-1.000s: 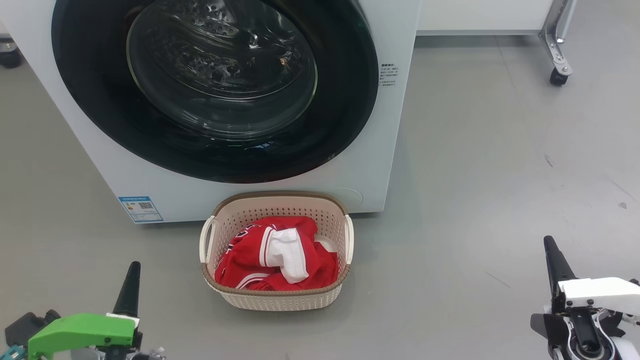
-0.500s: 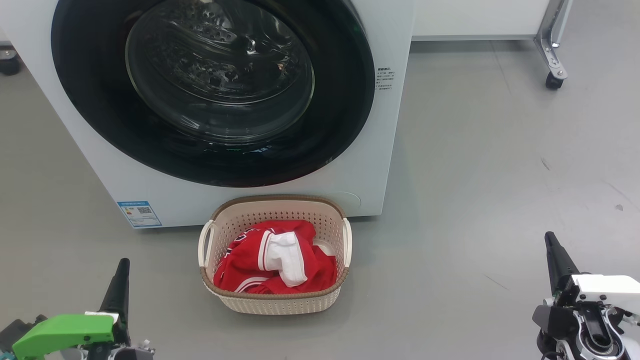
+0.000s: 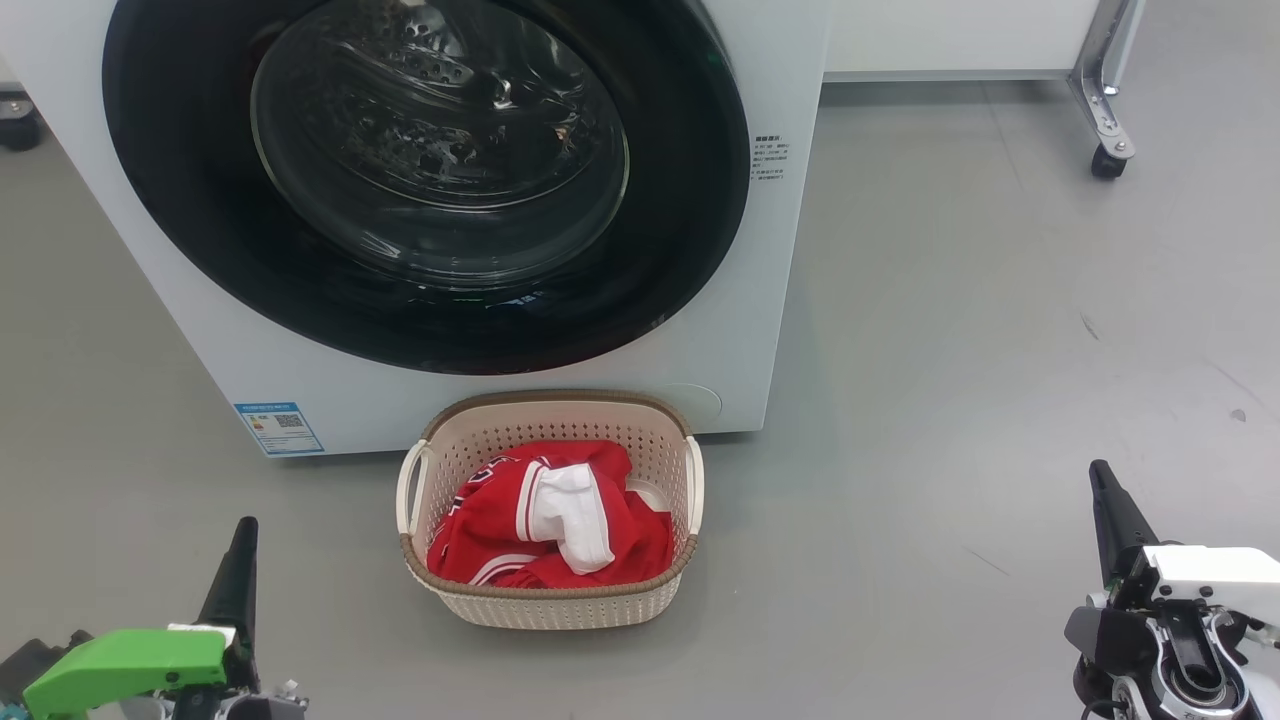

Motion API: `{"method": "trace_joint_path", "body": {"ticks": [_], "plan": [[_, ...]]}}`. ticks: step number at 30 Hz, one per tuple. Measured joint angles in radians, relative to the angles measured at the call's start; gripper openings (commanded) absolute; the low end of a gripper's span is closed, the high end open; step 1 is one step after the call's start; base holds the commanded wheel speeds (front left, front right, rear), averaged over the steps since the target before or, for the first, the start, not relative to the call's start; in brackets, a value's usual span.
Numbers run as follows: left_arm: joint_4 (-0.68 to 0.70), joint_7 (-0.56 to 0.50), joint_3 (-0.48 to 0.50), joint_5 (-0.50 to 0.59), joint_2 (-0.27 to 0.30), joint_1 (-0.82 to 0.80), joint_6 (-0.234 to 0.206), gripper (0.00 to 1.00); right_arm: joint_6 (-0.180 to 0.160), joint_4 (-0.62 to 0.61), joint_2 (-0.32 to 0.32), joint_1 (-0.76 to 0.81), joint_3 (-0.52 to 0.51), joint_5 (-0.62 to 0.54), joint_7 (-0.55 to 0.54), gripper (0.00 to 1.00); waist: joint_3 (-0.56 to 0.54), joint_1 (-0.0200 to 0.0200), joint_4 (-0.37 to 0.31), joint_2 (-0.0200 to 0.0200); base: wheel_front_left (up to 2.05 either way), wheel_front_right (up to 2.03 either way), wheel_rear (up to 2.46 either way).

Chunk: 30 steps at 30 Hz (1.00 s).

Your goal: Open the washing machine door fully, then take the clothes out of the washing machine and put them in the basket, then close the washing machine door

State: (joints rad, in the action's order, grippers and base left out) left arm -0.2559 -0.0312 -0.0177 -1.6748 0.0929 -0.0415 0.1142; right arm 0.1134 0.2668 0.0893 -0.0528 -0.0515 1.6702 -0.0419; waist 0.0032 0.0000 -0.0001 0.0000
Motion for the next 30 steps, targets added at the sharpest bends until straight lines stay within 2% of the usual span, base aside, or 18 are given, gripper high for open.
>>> {"method": "trace_joint_path", "body": {"ticks": [30], "plan": [[-0.012, -0.003, 0.005, 0.000, 0.000, -0.002, 0.006, 0.00, 0.002, 0.007, 0.000, -0.001, -0.003, 0.000, -0.002, 0.00, 0.000, 0.0000, 0.000, 0.0000, 0.00, 0.00, 0.00]]}}
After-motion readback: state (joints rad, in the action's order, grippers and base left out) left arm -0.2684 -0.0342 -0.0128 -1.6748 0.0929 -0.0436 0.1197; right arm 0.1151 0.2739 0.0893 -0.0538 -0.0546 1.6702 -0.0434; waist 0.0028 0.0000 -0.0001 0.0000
